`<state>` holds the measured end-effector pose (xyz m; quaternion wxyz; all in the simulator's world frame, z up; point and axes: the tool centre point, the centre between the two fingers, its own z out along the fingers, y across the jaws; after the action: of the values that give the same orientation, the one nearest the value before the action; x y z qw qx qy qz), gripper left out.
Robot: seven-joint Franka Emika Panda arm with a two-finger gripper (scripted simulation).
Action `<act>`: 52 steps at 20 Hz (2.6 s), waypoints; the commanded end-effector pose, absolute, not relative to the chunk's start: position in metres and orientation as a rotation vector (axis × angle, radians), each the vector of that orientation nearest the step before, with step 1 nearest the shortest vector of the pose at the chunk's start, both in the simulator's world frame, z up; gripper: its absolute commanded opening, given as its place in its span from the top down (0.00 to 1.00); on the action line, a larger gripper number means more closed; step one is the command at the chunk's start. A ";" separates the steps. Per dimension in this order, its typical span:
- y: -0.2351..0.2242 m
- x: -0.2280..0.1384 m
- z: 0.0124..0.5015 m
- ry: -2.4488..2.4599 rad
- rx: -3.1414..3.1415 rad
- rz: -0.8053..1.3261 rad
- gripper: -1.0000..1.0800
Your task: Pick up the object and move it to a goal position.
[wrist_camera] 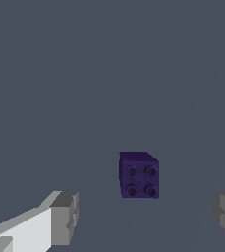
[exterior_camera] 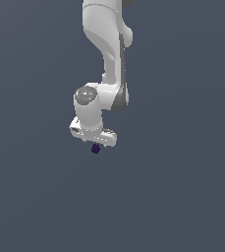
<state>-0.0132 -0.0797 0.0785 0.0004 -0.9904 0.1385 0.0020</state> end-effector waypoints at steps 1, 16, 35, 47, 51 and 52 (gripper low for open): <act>-0.083 -0.013 0.073 0.453 -3.109 0.001 0.04; -0.083 -0.015 0.032 0.456 -3.108 0.001 0.04; -0.084 -0.014 0.023 0.457 -3.108 0.000 1.00; -0.091 -0.026 0.069 0.457 -3.107 0.000 1.00; -0.095 -0.034 0.101 0.457 -3.107 0.000 1.00; -0.097 -0.037 0.110 0.457 -3.107 0.000 1.00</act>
<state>-0.0334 -0.0946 0.0961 0.0003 -0.9893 0.1456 0.0007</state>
